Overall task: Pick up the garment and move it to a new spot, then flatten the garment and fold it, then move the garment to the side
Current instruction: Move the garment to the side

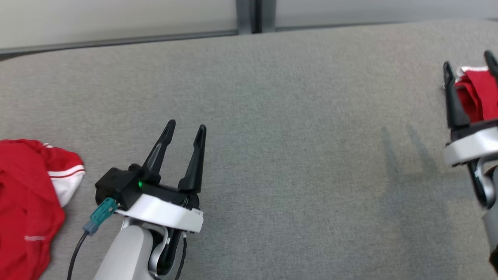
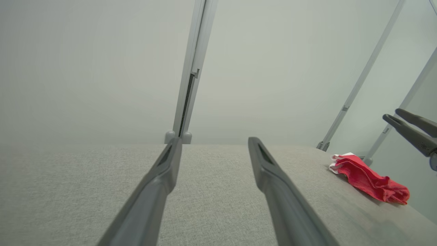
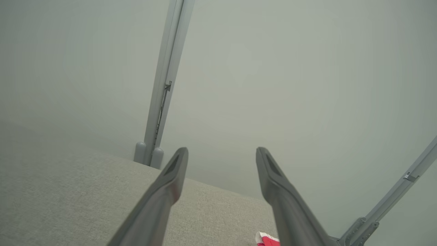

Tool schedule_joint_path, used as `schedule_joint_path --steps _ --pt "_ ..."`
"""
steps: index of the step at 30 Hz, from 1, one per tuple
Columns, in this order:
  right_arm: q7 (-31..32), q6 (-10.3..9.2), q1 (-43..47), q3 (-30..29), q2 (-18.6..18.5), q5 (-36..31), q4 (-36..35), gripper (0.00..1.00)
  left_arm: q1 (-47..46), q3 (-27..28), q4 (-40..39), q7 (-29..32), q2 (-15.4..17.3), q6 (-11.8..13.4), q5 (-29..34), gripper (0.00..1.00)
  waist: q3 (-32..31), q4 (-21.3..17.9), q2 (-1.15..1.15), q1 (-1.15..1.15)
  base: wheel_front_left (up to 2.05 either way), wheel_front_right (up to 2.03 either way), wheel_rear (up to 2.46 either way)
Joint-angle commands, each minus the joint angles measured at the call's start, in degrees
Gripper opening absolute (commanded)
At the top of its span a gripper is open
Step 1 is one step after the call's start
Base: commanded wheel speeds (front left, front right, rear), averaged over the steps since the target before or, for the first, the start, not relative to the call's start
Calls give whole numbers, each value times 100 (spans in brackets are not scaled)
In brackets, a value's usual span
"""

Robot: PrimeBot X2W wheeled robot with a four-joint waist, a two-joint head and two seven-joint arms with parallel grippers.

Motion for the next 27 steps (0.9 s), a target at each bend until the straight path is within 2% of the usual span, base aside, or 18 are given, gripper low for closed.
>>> schedule_joint_path --steps 1,4,8,14,21,27 --pt "-5 -11 331 -68 151 115 -180 100 185 87 -14 -4 14 -6 -74 100 -500 386 0 0 0 0 0" --pt "-6 -11 668 -230 362 198 -390 100 365 147 -40 -4 14 6 -171 100 -697 498 0 0 0 0 0" --pt "-4 -11 1286 -461 860 243 -917 100 623 267 -89 -3 16 57 -175 100 -890 675 0 0 0 0 0" --pt "-5 -11 2174 -690 1452 125 -1250 100 981 371 93 -3 20 113 110 100 -1263 883 0 0 0 0 0" --pt "-5 -11 2867 -770 1701 119 -1403 100 1278 388 169 -3 13 136 202 100 -1460 1000 0 0 0 0 0" --pt "-5 -11 3016 -719 1738 291 -1473 100 1370 398 130 -3 15 258 204 100 -1482 984 0 0 0 0 0"
